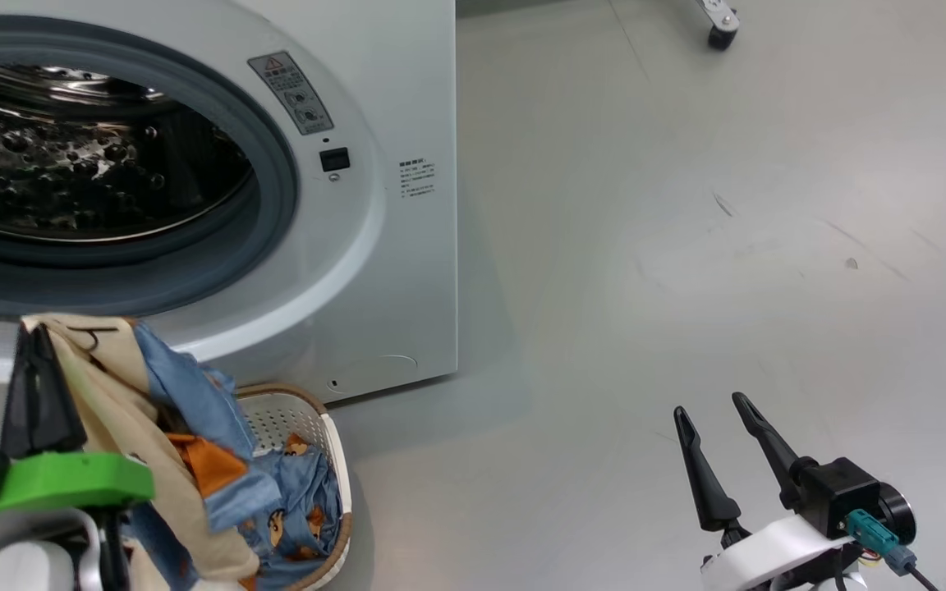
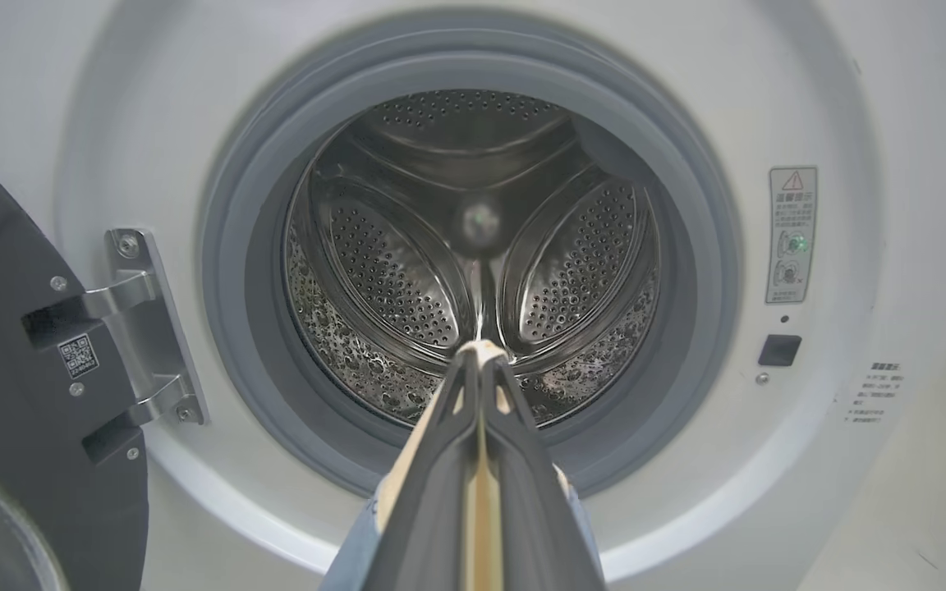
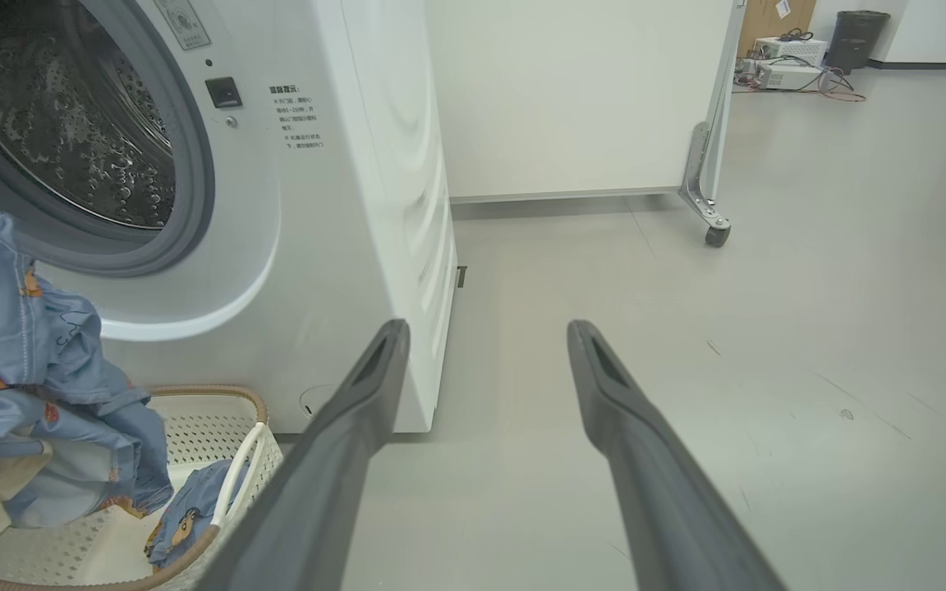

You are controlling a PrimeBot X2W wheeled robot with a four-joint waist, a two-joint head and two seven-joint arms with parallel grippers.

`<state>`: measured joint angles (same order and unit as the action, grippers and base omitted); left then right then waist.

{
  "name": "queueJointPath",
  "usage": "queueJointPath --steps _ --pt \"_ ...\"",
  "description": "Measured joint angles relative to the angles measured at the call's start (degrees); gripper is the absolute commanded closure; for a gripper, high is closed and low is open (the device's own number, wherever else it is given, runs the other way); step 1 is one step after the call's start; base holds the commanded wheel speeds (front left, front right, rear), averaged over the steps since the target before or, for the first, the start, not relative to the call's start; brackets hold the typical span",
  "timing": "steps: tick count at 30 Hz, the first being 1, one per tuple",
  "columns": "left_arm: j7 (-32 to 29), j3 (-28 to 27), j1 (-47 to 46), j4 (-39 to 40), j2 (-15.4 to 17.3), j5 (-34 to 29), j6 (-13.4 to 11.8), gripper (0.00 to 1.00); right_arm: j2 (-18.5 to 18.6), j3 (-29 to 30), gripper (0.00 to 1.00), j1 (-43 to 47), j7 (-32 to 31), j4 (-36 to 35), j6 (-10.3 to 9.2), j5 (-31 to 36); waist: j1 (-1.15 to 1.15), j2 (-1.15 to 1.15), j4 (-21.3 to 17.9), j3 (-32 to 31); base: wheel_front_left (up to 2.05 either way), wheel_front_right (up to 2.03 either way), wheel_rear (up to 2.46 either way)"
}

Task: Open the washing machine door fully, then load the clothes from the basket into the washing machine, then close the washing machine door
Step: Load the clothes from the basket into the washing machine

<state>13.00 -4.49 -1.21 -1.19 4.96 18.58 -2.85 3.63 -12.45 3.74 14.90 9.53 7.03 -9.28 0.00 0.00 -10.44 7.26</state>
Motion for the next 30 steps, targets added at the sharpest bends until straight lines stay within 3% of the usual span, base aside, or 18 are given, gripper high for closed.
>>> queueJointPath --steps 10,17,30 --pt "-4.16 -6.55 -13.49 -1.23 7.13 -0.26 -1.44 1.00 -0.56 -1.09 0.00 -2.38 0.00 -0.76 0.00 -0.27 0.00 0.00 -5.17 6.51 0.00 0.00 0.00" --pt "-9.22 -8.23 -21.95 -8.33 12.25 -1.90 -1.83 1.00 -1.15 -2.99 0.00 -4.29 0.00 -1.38 0.00 -0.38 0.01 0.00 -8.84 12.90 0.00 0.00 0.00" --pt "-14.02 -9.39 -38.56 -16.29 17.39 -1.92 -2.79 1.00 -1.36 -4.86 0.00 -7.78 0.00 -4.00 0.00 -0.38 0.01 0.00 -12.73 24.11 0.00 0.00 0.00"
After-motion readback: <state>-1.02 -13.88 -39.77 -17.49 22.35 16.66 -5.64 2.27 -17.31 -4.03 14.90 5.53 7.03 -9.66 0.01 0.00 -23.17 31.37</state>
